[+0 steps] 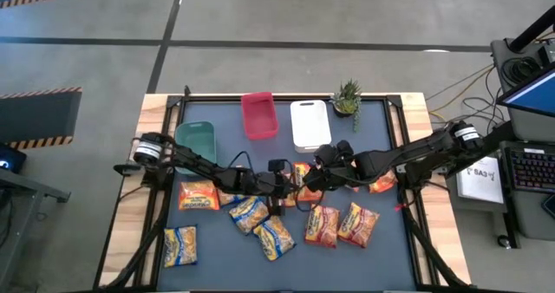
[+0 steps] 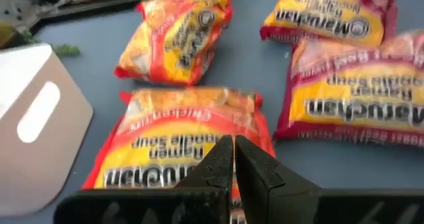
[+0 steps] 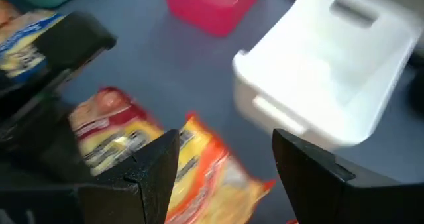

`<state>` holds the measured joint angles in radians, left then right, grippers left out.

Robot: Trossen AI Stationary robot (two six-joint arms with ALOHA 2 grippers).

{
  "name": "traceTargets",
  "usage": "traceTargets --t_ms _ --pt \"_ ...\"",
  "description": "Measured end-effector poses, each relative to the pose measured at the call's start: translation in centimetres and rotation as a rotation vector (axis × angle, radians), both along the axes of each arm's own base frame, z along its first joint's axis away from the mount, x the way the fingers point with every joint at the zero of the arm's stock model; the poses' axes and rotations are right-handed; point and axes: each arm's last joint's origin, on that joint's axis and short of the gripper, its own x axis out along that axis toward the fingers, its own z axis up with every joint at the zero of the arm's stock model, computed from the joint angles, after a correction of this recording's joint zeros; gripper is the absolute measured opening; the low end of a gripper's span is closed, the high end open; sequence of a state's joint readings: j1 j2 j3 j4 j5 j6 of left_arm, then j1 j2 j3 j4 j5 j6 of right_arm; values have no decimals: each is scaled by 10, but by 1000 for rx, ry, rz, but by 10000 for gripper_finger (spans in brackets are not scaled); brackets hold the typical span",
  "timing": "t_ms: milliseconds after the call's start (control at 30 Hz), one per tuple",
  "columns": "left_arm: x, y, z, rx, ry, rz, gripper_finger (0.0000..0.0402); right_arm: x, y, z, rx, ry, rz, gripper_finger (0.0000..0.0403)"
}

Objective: Sort Maruchan noodles
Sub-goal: Put the orange noodle pack into the white bin

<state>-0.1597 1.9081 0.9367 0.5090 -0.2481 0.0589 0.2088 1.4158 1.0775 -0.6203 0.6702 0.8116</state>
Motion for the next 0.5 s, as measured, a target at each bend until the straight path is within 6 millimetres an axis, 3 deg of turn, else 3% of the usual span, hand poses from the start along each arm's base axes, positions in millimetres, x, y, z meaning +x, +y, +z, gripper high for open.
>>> traceTargets --t_ms 300,500 --pt "5 10 -8 -24 -30 36 0 -1 -5 -2 72 36 14 228" --pt "7 13 -19 -44 -19 55 0 -8 5 -12 163 95 68 228"
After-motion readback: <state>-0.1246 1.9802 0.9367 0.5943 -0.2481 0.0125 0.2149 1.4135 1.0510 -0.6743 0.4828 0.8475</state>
